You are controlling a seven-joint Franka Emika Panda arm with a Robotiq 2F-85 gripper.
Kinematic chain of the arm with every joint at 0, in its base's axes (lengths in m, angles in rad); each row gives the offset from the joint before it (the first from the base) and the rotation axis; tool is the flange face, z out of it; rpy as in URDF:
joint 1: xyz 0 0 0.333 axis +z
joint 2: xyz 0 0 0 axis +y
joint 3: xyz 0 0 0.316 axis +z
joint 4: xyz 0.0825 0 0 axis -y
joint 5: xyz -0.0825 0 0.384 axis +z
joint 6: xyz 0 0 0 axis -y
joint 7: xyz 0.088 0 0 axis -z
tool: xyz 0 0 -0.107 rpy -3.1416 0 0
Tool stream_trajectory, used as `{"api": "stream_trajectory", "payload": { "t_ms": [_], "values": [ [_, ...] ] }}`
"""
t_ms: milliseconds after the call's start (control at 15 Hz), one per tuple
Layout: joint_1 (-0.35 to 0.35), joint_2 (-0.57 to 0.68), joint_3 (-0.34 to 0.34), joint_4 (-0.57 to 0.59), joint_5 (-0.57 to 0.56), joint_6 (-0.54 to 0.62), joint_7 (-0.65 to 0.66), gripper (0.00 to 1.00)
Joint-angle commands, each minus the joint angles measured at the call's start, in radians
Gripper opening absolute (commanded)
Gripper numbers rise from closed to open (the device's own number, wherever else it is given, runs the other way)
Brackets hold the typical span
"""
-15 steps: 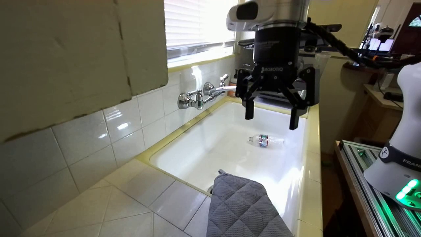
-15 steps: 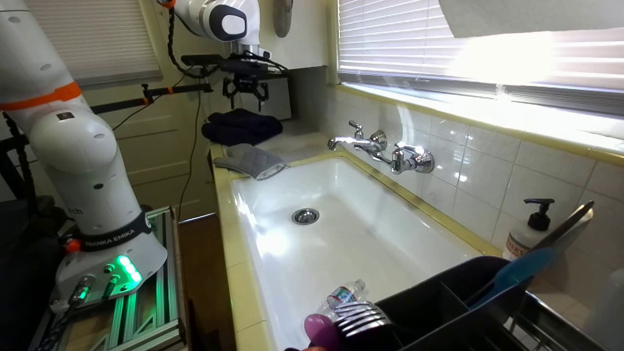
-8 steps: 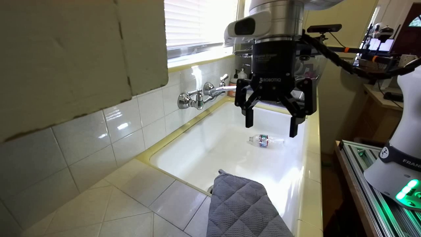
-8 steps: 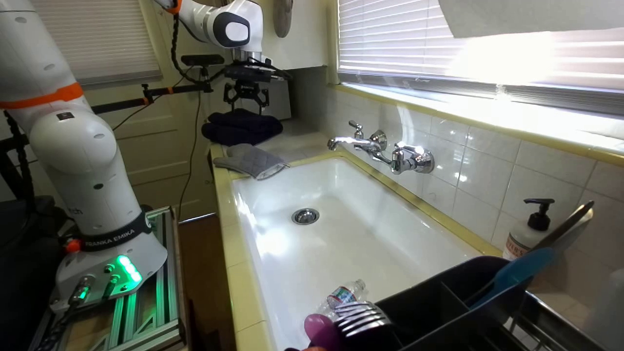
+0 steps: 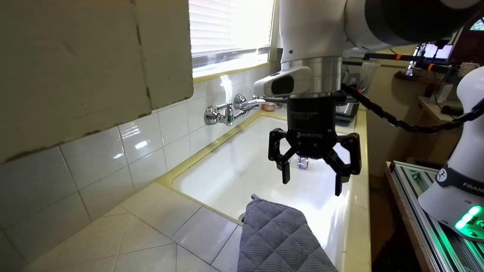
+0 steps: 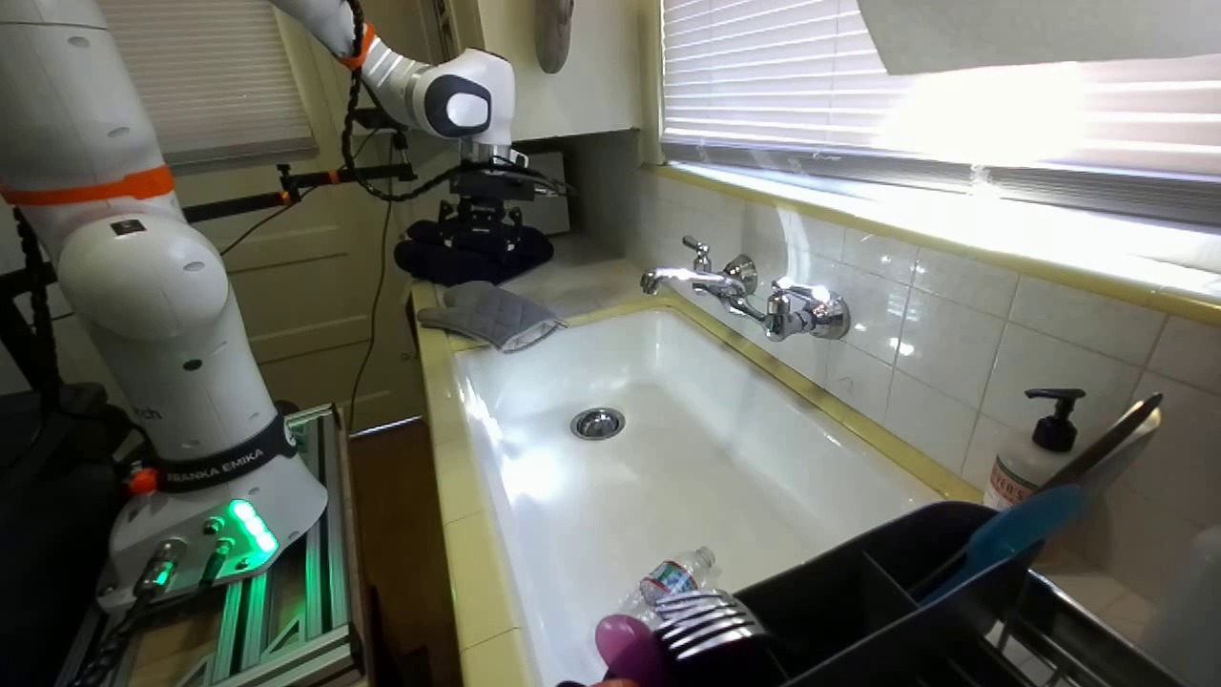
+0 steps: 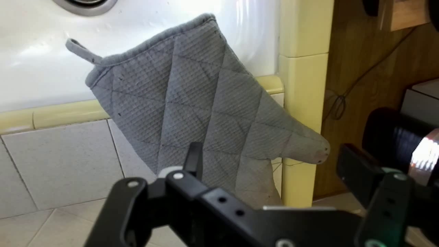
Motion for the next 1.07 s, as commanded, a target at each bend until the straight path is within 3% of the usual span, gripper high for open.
{"api": "stream_trajectory", "payload": {
  "t_ms": [0, 533, 600, 1000],
  "values": [
    [-0.007, 0.028, 0.025, -0.058, -0.02, 0.117, -0.082, 1.0],
    [-0.021, 0.062, 0.044, -0.171, 0.0, 0.327, -0.229, 1.0],
    [-0.025, 0.069, 0.042, -0.137, -0.015, 0.273, -0.193, 1.0],
    [-0.027, 0.076, 0.046, -0.146, -0.007, 0.292, -0.213, 1.0]
  ]
}}
